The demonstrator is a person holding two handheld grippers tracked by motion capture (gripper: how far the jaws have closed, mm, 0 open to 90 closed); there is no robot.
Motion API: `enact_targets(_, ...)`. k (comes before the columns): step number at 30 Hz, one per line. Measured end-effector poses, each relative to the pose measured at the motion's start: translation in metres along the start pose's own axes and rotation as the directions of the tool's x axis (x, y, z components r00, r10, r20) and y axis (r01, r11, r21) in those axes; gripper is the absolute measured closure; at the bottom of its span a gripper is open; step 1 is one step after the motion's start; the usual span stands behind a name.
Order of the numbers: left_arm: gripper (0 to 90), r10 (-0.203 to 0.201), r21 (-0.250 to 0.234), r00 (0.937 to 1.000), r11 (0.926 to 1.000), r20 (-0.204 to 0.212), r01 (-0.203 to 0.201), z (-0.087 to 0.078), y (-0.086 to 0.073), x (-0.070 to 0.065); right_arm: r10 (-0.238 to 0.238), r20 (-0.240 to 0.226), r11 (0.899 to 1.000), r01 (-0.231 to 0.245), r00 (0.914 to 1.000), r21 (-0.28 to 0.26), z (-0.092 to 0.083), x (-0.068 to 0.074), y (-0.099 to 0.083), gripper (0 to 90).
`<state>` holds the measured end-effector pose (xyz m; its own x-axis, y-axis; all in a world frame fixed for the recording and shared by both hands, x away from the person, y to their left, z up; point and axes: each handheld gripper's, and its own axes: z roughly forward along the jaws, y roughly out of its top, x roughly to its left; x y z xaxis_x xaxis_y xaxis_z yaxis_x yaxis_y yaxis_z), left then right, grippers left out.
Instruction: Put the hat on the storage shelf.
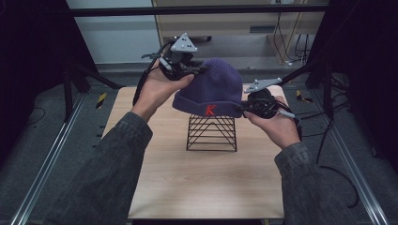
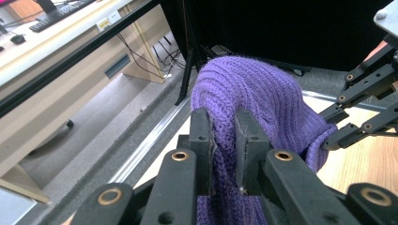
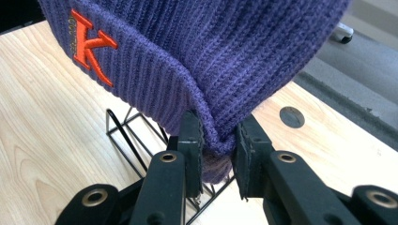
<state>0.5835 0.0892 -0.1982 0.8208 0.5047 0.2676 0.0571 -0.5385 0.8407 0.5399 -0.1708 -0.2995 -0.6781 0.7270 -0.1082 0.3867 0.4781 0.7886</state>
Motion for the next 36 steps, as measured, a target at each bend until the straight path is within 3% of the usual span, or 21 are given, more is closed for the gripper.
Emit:
enact_targets(8,78.5,-0.013,0.02,0.9999,0.9997,0.006,0.013,0.013,-0.009,-0.004,-0.003,0.009,0.999,0.003,1.0,0.042,0.002,-0.004,-0.012,74.6)
enact_targets(19,78.4,-0.019,0.041,0.9998,0.999,0.002,0.019,0.025,-0.021,-0.002,0.014,0.007,0.998,-0.015,0.9999,0.06,0.008,-0.006,-0.02,74.6)
enact_targets(36,78.2,-0.03,0.054,0.9995,0.9981,0.006,0.03,0.027,-0.033,-0.004,0.005,0.002,0.997,-0.005,1.0,0.079,0.014,-0.002,-0.026,74.1)
